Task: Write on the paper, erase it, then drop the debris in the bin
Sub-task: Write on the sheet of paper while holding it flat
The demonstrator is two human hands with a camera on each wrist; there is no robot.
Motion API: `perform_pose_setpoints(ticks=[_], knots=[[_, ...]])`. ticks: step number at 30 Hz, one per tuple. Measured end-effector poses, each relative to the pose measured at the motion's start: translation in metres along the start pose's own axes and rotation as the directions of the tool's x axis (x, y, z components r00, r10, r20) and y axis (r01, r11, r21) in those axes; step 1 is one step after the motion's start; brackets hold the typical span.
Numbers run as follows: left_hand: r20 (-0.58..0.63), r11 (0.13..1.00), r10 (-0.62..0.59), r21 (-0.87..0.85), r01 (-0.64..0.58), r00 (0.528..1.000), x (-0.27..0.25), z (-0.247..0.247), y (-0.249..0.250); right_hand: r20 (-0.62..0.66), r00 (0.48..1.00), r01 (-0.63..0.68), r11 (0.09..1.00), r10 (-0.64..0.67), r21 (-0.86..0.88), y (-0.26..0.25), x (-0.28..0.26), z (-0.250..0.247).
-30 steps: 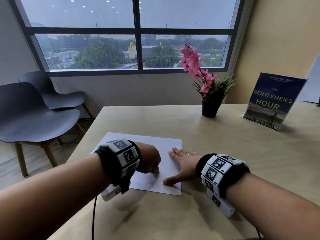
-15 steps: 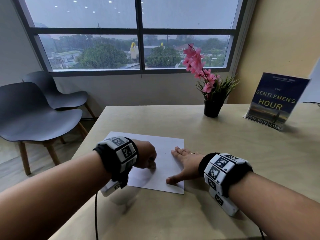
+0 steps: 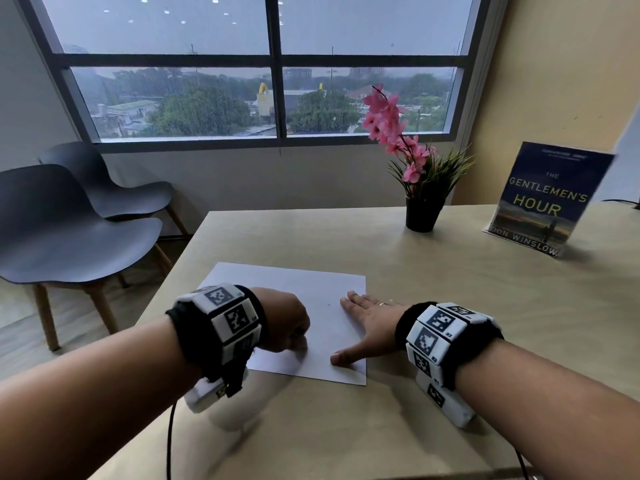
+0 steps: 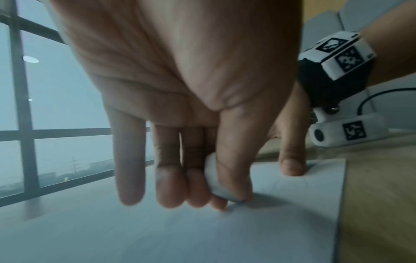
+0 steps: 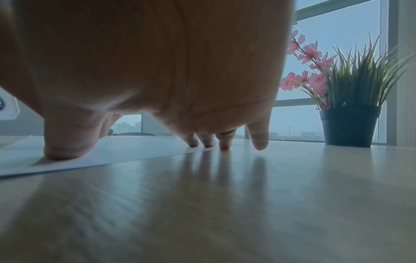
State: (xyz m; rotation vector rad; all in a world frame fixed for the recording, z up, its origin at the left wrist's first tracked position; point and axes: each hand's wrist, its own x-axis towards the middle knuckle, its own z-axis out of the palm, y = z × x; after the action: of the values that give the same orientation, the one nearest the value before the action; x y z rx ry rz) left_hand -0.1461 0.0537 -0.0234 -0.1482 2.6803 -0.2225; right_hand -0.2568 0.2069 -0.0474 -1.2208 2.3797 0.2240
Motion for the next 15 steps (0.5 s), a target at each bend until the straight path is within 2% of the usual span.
perform_pose_setpoints(ticks=[5, 12, 15], knots=[[-0.045, 0.998, -0.047, -0.037, 0.046, 0.998, 0.008, -0.001, -0.003, -0.131, 0.991, 0.032, 0.999, -0.037, -0.041, 0.002, 0.000, -0.001], [-0.134, 0.982, -0.082, -0.181, 0.057, 0.988, 0.023, -0.013, -0.003, -0.038, 0.999, 0.019, 0.999, -0.020, -0.033, 0.004, -0.001, -0.001], [-0.115, 0.986, -0.058, -0.161, 0.039, 0.992, 0.024, -0.015, 0.003, -0.028, 0.999, 0.019, 0.999, -0.020, -0.041, 0.003, -0.001, -0.001]])
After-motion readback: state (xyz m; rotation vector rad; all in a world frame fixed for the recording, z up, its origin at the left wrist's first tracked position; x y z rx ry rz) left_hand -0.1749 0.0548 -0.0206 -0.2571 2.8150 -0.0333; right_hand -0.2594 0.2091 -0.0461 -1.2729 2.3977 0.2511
